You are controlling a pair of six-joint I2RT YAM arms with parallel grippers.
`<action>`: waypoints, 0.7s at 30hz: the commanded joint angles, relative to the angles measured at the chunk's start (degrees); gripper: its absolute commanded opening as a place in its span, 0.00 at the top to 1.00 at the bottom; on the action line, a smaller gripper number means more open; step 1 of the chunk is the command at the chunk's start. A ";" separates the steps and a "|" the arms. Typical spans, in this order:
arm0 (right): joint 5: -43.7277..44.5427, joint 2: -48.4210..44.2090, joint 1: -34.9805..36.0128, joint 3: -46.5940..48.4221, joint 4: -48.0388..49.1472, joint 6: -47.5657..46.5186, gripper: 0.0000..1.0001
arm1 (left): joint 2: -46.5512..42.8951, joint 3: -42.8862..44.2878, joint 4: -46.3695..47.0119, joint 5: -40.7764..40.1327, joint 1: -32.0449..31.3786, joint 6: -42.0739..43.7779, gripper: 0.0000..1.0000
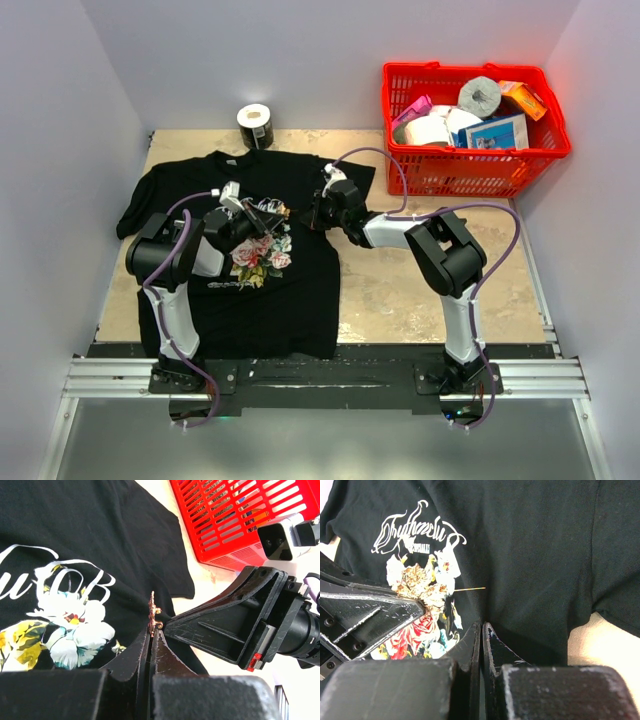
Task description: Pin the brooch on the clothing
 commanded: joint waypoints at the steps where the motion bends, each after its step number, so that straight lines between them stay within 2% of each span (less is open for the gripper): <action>1: -0.39 -2.72 0.18 0.08 2.19 0.44 1.00 | -0.86 -0.84 2.92 -0.96 0.40 1.57 1.00; 21: -0.48 -1.49 -0.26 -0.01 2.54 0.79 1.00 | -2.53 -3.21 3.53 -1.05 0.49 1.48 1.00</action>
